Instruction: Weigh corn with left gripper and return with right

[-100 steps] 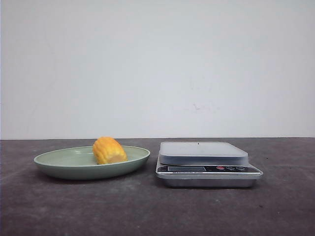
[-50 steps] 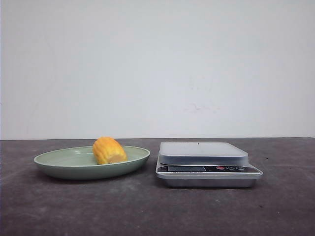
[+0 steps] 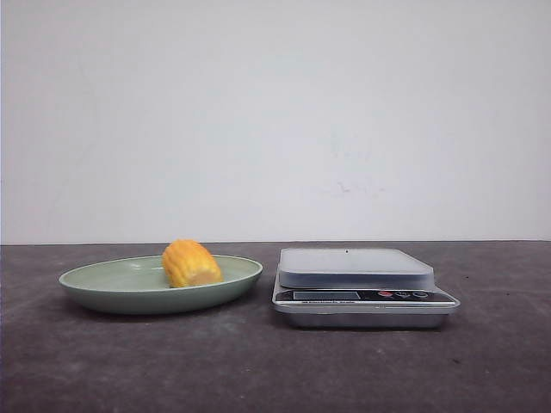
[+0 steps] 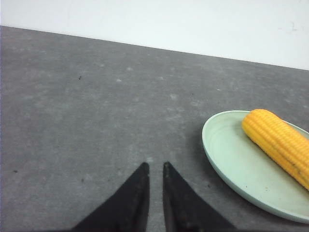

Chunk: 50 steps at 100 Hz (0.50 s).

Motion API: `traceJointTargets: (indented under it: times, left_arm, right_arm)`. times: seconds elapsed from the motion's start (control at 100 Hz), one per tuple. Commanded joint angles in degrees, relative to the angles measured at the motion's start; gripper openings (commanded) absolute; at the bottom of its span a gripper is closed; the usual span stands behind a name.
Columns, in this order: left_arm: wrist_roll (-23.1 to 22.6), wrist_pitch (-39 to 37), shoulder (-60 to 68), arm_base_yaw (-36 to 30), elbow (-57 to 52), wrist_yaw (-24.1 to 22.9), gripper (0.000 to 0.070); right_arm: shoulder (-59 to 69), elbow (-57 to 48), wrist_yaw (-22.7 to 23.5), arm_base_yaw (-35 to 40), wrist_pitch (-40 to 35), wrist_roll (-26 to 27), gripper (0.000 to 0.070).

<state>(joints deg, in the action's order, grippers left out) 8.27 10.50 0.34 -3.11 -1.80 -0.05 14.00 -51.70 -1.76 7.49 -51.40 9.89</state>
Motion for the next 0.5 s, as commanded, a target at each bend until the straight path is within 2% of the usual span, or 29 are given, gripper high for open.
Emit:
traceJointTargets:
  times: [0.0,0.04,0.12,0.27,0.37,0.49]
  left_arm:
    - [-0.70,0.24,-0.07,0.11,0.96,0.07,0.0000]
    - [-0.70,0.24,-0.07,0.11,0.96,0.07,0.0000]
    - [-0.70,0.24,-0.07,0.11,0.96,0.07,0.0000]
    - [-0.70,0.24,-0.07,0.11,0.96,0.07,0.0000]
    - [-0.70,0.24,-0.07,0.11,0.96,0.07,0.0000]
    - [-0.70,0.24,-0.07,0.11,0.96,0.07,0.0000]
  right_arm:
    - [0.00,-0.74,-0.17,0.09,1.03,0.35,0.0010]
    - [0.00,-0.72,0.04,0.09,1.29,0.13,0.0010]
    - [0.00,0.20,-1.57,-0.26,5.31,-5.25,0.0010]
    - [-1.22,7.89,-2.14,-1.77,24.61,-11.39,0.0010]
    - [-3.72,16.37,-1.68,-2.93,35.34,-11.72,0.0010]
    - [-6.84,25.75,-0.59,-3.34,41.70,-10.27,0.0010]
